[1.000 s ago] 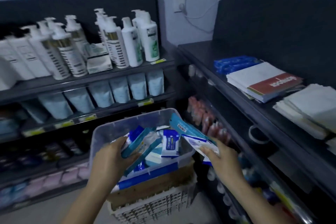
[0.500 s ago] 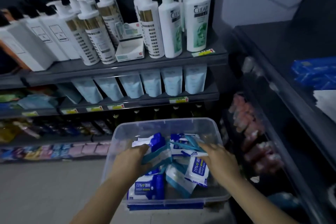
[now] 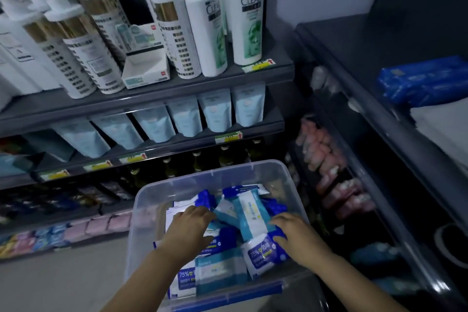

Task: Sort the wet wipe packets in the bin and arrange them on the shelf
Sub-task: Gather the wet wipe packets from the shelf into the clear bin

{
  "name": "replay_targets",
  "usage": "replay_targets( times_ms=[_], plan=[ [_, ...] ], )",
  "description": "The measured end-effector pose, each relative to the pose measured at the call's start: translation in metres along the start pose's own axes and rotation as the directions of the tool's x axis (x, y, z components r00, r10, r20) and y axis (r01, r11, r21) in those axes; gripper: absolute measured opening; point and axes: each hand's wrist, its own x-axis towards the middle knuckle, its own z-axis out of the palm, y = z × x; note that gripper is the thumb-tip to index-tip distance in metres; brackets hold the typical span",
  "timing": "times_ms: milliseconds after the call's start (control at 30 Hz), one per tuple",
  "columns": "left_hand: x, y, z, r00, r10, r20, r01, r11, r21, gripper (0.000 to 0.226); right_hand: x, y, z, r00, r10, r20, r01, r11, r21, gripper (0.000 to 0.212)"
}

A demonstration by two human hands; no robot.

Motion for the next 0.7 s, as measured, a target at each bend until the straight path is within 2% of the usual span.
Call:
replay_targets(
  times_ms=[167, 300, 367, 467, 633, 700],
  plan=[
    [0.009, 0.013, -0.016, 0.972, 0.214, -0.102, -0.219, 0.975, -0.047, 0.051, -0.046, -0.014, -0.023, 0.963, 0.138, -0.232, -0.128, 0.99, 0.058, 0.037],
    [0.019, 0.045, -0.035, 0.881, 0.428, -0.201, -0.44, 0.898, -0.017, 0.047, -0.116, -0.017, -0.035, 0.88, 0.29, -0.376, -0.268, 0.957, 0.109, 0.036],
    [0.02, 0.076, -0.046, 0.796, 0.558, -0.235, -0.569, 0.822, 0.028, 0.046, -0.159, -0.015, -0.038, 0.816, 0.39, -0.426, -0.352, 0.921, 0.169, 0.037],
    [0.011, 0.138, -0.066, 0.649, 0.694, -0.31, -0.704, 0.703, 0.099, 0.048, -0.229, -0.013, -0.043, 0.677, 0.521, -0.52, -0.463, 0.851, 0.248, 0.037],
    [-0.029, 0.24, -0.086, 0.385, 0.838, -0.387, -0.87, 0.469, 0.152, 0.049, -0.337, -0.005, -0.046, 0.437, 0.661, -0.61, -0.613, 0.715, 0.336, 0.03],
    [-0.049, 0.274, -0.092, 0.32, 0.863, -0.391, -0.887, 0.418, 0.196, 0.049, -0.376, -0.002, -0.044, 0.341, 0.687, -0.641, -0.631, 0.673, 0.386, 0.033]
  ],
)
